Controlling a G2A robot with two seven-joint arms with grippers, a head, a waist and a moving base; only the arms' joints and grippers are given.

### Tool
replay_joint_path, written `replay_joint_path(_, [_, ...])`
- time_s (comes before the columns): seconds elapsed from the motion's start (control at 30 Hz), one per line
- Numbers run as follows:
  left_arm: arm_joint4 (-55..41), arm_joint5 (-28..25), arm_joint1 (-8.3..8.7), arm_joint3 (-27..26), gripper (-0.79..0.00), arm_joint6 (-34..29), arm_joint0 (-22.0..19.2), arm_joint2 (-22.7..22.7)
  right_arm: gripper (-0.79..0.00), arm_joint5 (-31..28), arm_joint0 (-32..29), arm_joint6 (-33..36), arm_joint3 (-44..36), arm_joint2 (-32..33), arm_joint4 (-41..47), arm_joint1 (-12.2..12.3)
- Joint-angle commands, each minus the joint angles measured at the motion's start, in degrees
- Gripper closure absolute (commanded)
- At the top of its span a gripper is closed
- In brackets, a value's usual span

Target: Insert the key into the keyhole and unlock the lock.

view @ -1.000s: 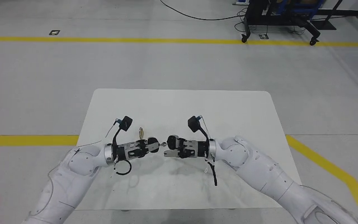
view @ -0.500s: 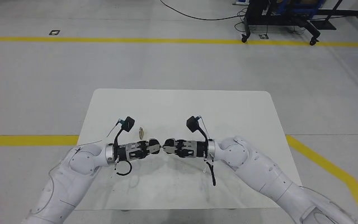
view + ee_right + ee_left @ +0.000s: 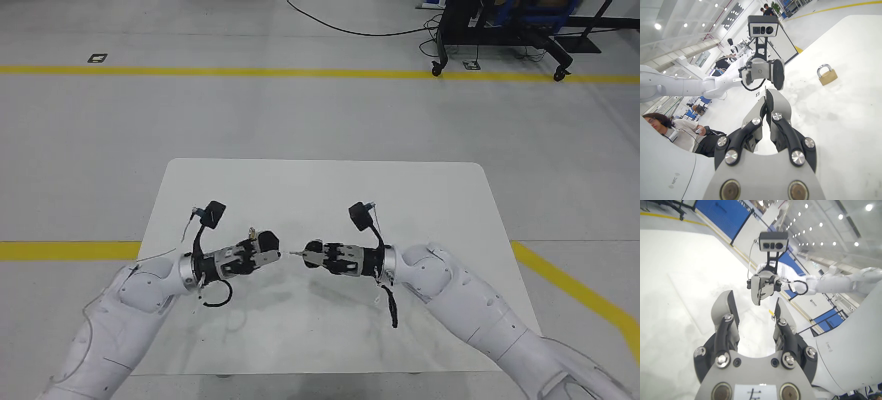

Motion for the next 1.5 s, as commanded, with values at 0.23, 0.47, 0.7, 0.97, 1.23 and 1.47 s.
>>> replay_joint_path(0.23, [35.90, 14.89, -0.86, -8.01, -0.785, 31.17, 8.34, -9.50, 0.000, -6.23, -6.43, -6.82, -1.18, 9.01, -2.04, 2.16])
replay_joint_path(0.47, [56.55, 41.35, -2.32, -13.73, -0.785, 37.16, 11.14, -4.95, 0.000, -6.64, -7.63, -8.21, -2.04, 10.32, -2.99, 2.37])
replay_joint_path(0.7, [62.90, 54.04, -3.97, -13.11, -0.376, 33.29, 8.25, 0.53, 0.000, -6.64, -7.63, -8.21, -2.04, 10.32, -2.99, 2.37])
replay_joint_path(0.97, [64.60, 55.81, -4.66, -12.07, -0.422, 28.80, 6.92, 1.70, 0.000, -6.64, -7.63, -8.21, -2.04, 10.32, -2.99, 2.37])
replay_joint_path(1.23, [67.18, 56.67, -5.35, -11.18, -0.483, 26.08, 5.68, 3.12, 0.000, -6.64, -7.63, -8.21, -2.04, 10.32, -2.99, 2.37])
replay_joint_path(1.47, [67.70, 56.68, -5.95, -10.43, -0.348, 25.23, 4.96, 3.68, 0.000, -6.64, -7.63, -8.21, -2.04, 10.32, -2.99, 2.37])
